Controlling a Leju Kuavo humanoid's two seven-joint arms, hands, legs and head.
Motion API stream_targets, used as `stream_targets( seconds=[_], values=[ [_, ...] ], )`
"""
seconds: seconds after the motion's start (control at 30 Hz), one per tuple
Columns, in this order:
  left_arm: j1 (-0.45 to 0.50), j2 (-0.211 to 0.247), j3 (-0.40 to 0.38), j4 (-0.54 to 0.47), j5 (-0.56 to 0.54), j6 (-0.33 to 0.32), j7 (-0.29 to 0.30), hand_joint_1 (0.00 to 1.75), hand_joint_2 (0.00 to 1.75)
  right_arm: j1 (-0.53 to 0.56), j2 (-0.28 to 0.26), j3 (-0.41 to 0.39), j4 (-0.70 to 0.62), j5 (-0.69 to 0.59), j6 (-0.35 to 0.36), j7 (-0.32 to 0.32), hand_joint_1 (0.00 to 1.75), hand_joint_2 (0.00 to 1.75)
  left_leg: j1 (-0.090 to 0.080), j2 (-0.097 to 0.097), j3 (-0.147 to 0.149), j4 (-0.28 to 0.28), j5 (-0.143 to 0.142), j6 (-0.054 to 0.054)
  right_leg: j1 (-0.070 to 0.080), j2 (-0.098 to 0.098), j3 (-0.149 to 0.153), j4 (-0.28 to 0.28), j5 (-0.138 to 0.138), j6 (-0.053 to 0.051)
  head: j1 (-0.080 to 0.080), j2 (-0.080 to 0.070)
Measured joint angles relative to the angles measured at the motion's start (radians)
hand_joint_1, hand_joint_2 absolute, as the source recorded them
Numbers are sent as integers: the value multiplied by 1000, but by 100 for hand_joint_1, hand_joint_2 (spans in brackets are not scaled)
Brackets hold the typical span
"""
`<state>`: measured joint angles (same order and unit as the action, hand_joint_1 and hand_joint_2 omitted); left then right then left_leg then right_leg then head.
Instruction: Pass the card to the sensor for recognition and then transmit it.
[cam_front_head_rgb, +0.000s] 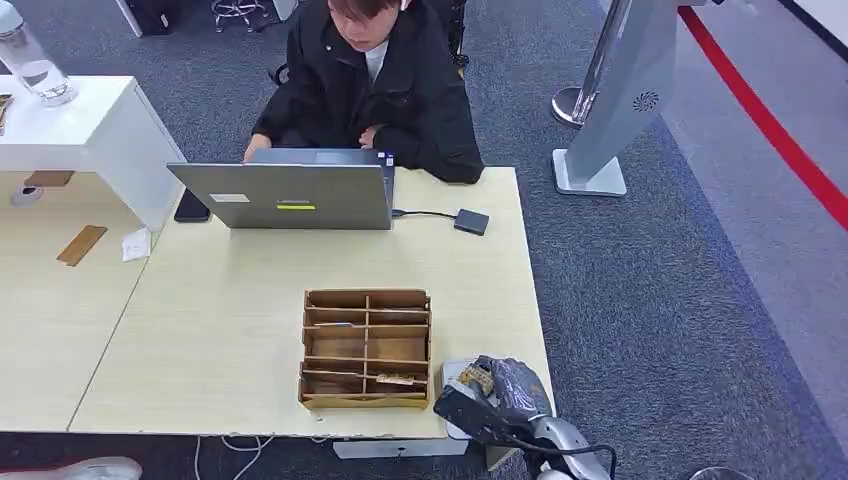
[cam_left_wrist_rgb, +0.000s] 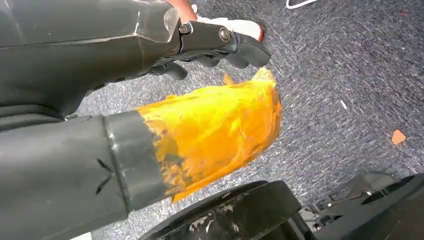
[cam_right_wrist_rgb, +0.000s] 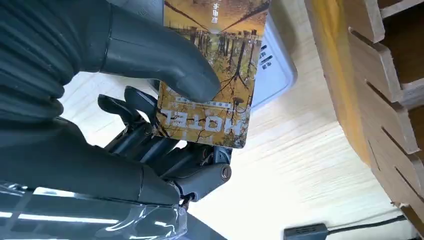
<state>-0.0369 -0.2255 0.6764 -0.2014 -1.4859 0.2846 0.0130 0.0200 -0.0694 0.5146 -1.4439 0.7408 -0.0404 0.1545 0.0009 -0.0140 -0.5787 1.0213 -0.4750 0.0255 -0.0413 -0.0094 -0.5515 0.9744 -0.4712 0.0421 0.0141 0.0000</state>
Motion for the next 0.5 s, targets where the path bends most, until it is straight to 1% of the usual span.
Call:
stream_targets(
  seconds=[0.1, 0.5],
  values=[
    [0, 0, 0, 0, -2, 0, 0, 0, 0, 0, 2, -2, 0, 14, -3, 0, 175, 175, 0, 0, 0, 0, 0, 0, 0, 0, 0, 0, 0, 0, 0, 0],
    [0, -3, 16, 0, -7, 0, 3, 0, 0, -19, 34, -45, -22, 164, -62, 10, 175, 175, 0, 0, 0, 0, 0, 0, 0, 0, 0, 0, 0, 0, 0, 0]
  ],
)
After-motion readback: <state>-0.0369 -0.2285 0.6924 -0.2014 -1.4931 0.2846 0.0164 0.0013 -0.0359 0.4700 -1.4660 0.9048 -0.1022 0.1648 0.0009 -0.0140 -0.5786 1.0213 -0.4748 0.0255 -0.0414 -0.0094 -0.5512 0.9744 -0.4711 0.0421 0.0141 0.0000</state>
